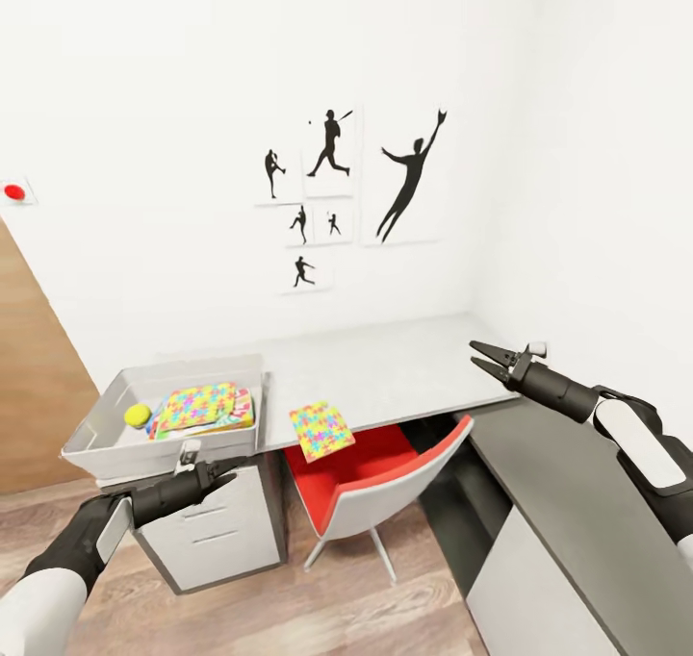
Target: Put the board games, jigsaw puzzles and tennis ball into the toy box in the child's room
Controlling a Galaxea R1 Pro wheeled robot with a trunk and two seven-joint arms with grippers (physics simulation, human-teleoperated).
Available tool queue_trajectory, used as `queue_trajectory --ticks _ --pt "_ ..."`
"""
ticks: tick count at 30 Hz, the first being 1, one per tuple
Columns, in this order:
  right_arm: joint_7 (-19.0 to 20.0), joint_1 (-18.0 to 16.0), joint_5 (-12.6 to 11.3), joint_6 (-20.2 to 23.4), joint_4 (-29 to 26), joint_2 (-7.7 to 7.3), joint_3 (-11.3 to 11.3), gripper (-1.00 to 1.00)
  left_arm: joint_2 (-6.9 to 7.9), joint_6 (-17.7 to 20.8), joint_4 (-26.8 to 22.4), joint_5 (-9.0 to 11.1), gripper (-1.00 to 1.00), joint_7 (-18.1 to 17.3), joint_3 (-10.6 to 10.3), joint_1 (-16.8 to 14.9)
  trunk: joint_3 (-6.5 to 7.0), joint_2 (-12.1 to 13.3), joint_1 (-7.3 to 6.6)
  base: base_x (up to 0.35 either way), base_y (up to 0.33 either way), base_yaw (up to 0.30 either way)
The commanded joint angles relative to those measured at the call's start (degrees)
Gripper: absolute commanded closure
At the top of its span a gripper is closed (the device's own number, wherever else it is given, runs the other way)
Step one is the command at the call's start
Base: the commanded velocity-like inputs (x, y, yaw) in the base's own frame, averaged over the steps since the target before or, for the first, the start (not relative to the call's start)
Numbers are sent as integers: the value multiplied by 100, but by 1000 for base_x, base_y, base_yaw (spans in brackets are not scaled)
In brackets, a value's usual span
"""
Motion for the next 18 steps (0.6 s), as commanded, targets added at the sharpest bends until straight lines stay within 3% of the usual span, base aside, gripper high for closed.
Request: queue_trajectory --ticks 1,11,18 --pt "-4 -7 -43 26 2 -5 9 -100 0 47 2 14 -100 -12 7 -6 -12 -12 6 221 -6 36" --pt "-4 -7 -43 9 3 -5 8 -100 -4 46 2 14 -100 -3 9 -5 -11 -12 6 191 18 10" --pt "5 -7 -43 19 2 -5 0 -100 -5 48 2 14 -100 0 12 -5 -11 -12 6 78 11 1"
